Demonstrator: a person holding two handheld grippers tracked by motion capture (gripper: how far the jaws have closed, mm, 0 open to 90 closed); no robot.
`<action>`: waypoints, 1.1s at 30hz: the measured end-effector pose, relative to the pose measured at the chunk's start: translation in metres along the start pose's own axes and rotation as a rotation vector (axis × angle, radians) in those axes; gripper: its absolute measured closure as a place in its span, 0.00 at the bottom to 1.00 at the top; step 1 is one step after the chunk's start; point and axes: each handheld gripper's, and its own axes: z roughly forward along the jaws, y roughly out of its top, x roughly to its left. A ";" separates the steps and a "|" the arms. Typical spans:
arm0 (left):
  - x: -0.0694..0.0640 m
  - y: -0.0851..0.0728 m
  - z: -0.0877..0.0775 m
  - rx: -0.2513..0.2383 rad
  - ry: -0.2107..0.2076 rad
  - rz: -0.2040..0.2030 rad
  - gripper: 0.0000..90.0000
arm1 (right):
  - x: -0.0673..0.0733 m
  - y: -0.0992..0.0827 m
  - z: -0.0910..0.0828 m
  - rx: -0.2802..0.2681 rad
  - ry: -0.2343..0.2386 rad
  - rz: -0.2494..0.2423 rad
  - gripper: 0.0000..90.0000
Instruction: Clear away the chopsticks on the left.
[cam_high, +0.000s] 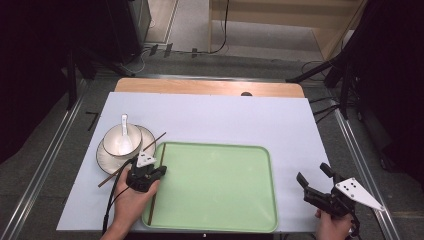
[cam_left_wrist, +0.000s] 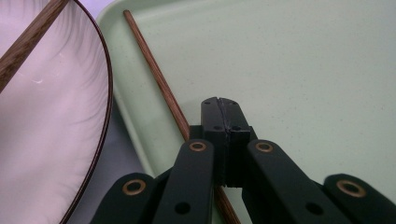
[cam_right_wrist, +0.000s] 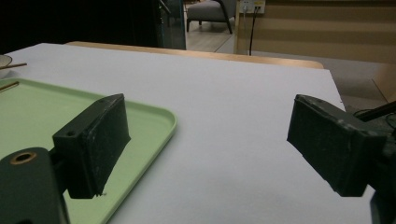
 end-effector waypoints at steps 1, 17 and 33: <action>0.000 0.000 0.000 -0.002 -0.004 0.003 1.00 | 0.000 0.000 0.000 0.001 0.001 -0.001 0.14; 0.003 0.001 -0.003 -0.020 -0.040 0.042 0.98 | 0.002 0.000 0.006 0.014 0.017 -0.008 0.14; 0.017 0.006 -0.027 -0.097 -0.120 0.051 0.85 | 0.002 0.001 0.005 0.012 0.016 -0.008 0.14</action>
